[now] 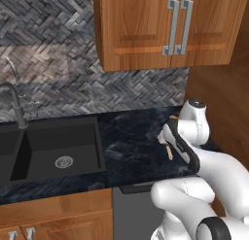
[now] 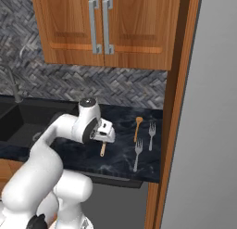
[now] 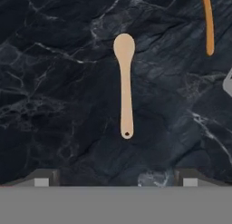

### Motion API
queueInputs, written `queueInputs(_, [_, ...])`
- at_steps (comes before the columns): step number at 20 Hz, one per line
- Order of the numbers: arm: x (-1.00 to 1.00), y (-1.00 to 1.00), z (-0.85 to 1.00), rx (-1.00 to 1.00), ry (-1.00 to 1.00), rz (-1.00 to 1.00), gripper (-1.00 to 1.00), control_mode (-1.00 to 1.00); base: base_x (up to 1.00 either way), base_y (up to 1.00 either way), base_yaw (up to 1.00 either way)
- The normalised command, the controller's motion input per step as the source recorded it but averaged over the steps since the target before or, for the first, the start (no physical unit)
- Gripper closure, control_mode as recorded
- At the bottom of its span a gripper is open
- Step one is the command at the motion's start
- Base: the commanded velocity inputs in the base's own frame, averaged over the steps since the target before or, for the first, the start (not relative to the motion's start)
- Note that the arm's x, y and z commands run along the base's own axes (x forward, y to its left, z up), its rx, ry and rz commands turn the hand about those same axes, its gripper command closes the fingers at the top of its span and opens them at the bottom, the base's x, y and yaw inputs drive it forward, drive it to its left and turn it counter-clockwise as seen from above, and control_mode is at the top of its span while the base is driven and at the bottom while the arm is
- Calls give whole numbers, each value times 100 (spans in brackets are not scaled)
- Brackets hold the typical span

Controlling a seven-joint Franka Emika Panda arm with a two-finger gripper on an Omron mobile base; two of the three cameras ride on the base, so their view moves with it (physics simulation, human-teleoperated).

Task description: Organize the utensils by type. Pick up the wooden spoons from the counter and place them in the open cabinet. Then pick up the metallic utensils from the counter and place them in the open drawer.

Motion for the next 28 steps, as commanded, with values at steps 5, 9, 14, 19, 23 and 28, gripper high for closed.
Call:
queueInputs(5, [53, 1, -37, 0, 3, 0, -100, -100, 0, 0, 0])
queueInputs(9, [54, 0, -32, 0, 10, 0, -100, -100, 0, 0, 0])
queueInputs(14, [49, 0, -26, -1, 8, 0, -100, -100, 0, 0, 0])
queueInputs(19, [31, -6, -10, -5, 7, 0, -100, -100, 0, 0, 0])
queueInputs(23, [19, -6, -26, -9, 0, 0, -100, -100, 0, 0, 0])
queueInputs(28, [14, -2, -36, -9, 0, 0, -100, -100, 0, 0, 0])
